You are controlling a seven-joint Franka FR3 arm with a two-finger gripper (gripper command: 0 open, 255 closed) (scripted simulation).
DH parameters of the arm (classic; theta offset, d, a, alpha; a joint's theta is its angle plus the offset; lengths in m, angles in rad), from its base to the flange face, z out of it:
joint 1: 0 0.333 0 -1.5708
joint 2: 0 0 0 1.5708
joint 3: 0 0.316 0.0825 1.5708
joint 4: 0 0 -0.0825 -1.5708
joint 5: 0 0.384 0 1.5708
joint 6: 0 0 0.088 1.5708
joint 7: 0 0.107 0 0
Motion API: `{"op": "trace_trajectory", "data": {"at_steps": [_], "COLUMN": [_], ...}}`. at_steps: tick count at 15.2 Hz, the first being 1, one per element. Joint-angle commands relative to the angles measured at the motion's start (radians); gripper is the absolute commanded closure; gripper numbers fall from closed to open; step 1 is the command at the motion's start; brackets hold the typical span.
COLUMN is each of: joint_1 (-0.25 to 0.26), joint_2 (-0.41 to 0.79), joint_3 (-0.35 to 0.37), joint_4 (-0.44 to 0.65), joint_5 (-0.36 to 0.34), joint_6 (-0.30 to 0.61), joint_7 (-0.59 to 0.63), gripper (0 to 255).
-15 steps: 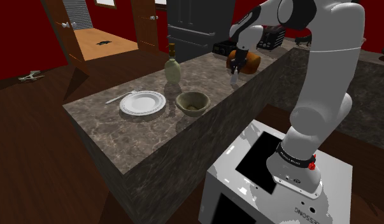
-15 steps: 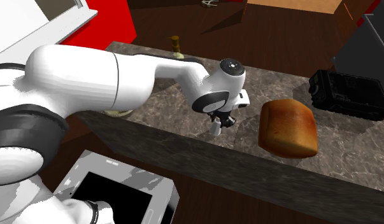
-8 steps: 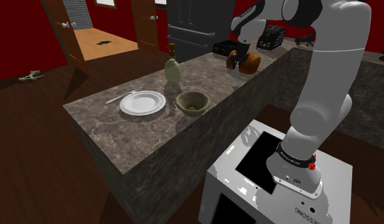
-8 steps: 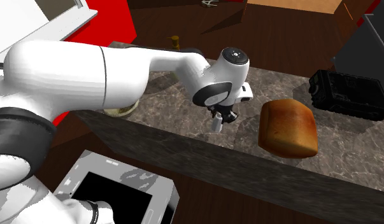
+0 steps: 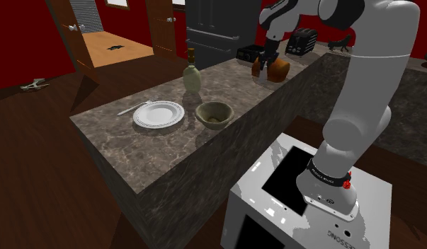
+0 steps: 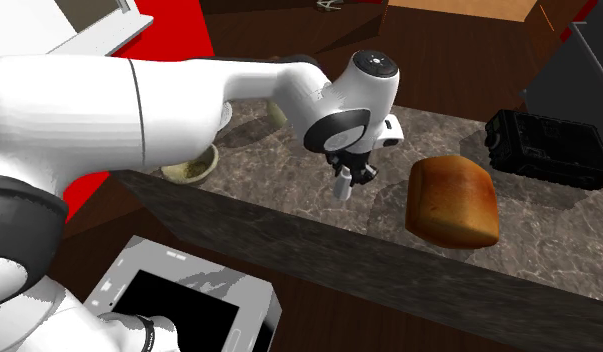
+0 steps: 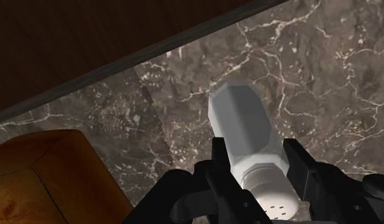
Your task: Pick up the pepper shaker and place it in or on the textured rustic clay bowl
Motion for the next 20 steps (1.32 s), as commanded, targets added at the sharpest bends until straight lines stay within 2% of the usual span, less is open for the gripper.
{"op": "trace_trajectory", "data": {"at_steps": [1, 15, 20], "joint_1": [0.000, -0.002, 0.083], "joint_2": [-0.007, -0.036, -0.189], "joint_3": [-0.002, -0.010, 0.028], "joint_4": [0.021, 0.169, -0.003], "joint_5": [-0.006, -0.030, -0.111], "joint_6": [-0.028, -0.199, -0.153], "joint_7": [0.005, 0.029, 0.160], "gripper": [255, 255, 255]}}
